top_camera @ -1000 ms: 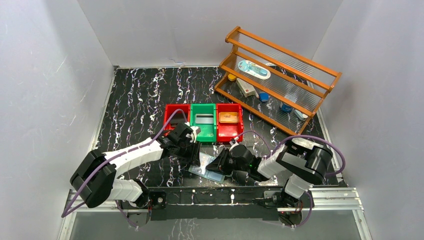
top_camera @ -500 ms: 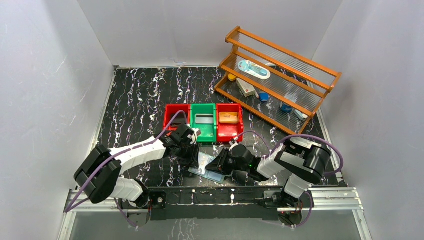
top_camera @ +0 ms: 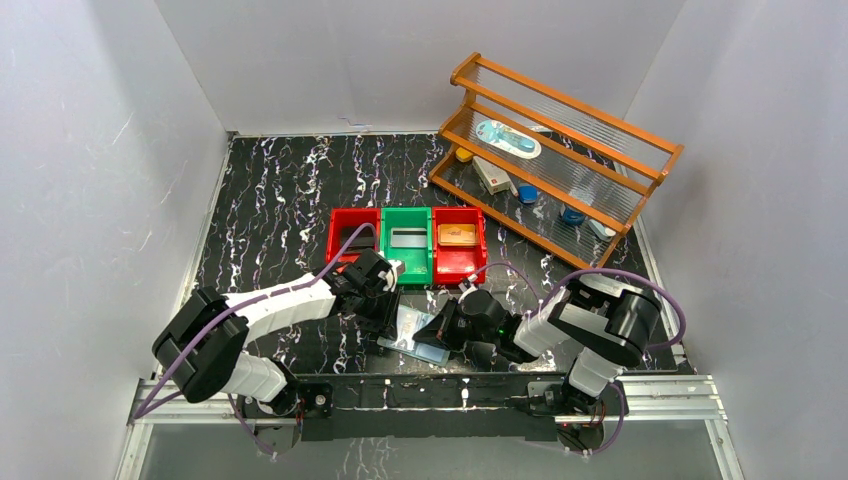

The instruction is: Take the credit cards out of the card holder

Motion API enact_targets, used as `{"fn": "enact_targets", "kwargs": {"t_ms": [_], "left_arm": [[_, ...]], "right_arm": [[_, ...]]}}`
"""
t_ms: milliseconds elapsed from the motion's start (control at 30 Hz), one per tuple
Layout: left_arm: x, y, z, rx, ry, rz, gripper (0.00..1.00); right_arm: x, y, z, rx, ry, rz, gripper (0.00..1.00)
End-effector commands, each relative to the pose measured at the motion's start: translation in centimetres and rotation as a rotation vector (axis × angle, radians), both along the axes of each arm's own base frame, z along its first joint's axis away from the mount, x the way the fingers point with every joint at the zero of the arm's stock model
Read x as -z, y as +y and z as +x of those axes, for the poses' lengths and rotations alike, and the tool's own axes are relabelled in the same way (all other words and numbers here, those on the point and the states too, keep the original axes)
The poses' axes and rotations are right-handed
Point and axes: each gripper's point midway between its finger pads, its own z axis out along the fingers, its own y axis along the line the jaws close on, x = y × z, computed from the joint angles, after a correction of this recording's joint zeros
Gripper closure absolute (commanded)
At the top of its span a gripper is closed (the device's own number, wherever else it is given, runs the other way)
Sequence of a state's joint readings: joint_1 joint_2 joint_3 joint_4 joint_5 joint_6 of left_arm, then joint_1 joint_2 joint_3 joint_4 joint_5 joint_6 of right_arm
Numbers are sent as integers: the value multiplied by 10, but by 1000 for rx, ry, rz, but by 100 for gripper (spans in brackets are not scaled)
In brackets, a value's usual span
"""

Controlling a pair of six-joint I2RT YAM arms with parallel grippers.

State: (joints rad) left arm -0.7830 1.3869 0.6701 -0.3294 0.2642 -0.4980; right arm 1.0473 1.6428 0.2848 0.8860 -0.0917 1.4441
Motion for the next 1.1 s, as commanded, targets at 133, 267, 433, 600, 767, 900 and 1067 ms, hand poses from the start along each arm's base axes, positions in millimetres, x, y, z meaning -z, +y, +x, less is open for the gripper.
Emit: {"fn": "enact_targets", "kwargs": {"t_ms": [133, 267, 433, 600, 767, 900, 1067], "left_arm": [[8, 6, -10, 1, 31, 41, 75], [10, 9, -7, -12, 25, 67, 75], [14, 12, -7, -18, 30, 87, 76], [12, 13, -4, -28, 13, 94, 76], [4, 13, 0, -53, -19, 81, 74], [-53, -7, 24, -103, -174, -77, 59], [-47, -35, 15, -26, -102, -202, 54]], "right_arm": [[22, -17, -6, 4, 19, -98, 96], [26, -25, -7, 11, 23, -145, 96], [26, -33, -5, 25, 11, -188, 95], [25, -39, -5, 39, 8, -208, 95], [27, -37, -7, 32, 15, -192, 94], [31, -26, -8, 3, 34, -172, 94], [29, -23, -6, -7, 7, -164, 91]]}}
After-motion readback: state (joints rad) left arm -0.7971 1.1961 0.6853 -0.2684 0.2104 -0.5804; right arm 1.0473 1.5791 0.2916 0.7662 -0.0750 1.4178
